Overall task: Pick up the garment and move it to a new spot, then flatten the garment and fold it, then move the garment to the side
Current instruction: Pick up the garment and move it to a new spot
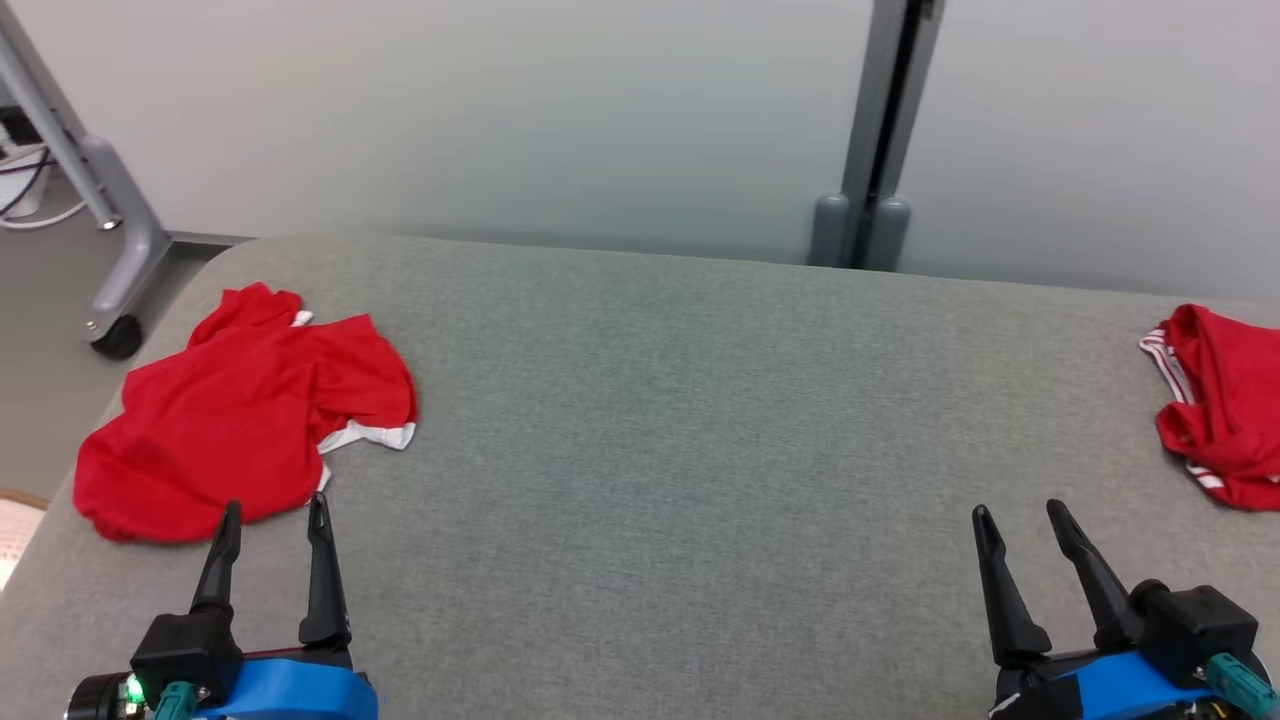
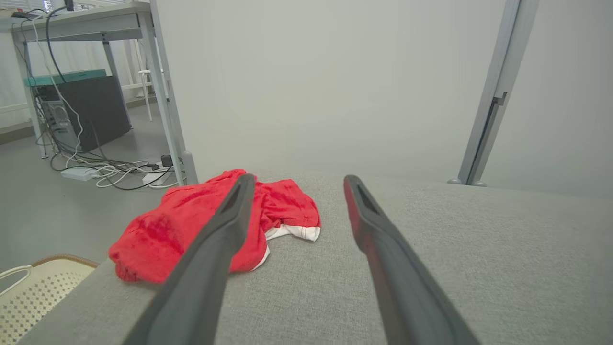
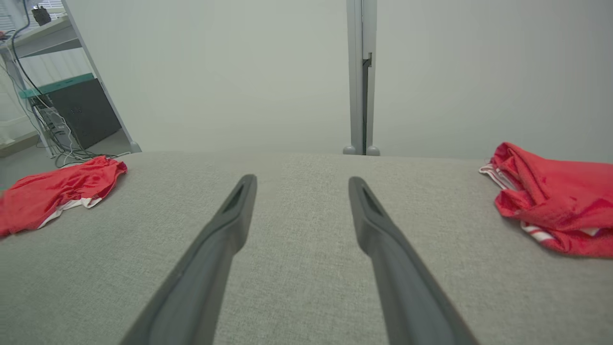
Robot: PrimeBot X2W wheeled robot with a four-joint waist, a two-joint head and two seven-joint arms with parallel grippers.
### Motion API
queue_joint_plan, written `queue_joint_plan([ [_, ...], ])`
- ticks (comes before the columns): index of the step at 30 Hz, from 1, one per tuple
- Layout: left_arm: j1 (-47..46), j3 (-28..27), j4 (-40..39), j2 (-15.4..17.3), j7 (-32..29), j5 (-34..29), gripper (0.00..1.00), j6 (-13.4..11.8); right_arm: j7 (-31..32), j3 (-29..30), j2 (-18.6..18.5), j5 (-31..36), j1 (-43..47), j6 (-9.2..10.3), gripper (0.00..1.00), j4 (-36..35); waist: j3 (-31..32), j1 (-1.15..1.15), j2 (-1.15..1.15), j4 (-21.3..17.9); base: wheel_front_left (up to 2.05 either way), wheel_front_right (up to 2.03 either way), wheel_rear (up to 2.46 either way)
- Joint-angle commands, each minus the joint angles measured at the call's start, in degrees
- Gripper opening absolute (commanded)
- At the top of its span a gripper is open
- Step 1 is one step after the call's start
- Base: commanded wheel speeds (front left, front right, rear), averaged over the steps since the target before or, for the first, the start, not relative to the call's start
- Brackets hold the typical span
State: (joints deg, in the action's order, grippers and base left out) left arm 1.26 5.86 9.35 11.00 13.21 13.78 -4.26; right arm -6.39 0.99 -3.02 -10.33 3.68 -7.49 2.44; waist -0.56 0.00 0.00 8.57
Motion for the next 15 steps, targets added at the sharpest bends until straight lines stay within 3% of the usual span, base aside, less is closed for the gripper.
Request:
queue_joint_plan([
  [1,0.0,-0.2,-0.2,0.4,-0.1,0.3,1.0,-0.2,-0.3,-0.1,0.1,-0.4,-0.4,-0.01,1.0,0.2,-0.8,0.0,0.0,2.1,0.0,0.0,0.0],
  [15,1.2,-1.7,-2.0,1.6,-0.3,1.2,1.0,-1.6,-0.7,-1.2,0.1,0.4,-1.4,-0.01,1.0,0.7,-1.6,0.0,0.0,11.2,0.0,0.0,0.0],
])
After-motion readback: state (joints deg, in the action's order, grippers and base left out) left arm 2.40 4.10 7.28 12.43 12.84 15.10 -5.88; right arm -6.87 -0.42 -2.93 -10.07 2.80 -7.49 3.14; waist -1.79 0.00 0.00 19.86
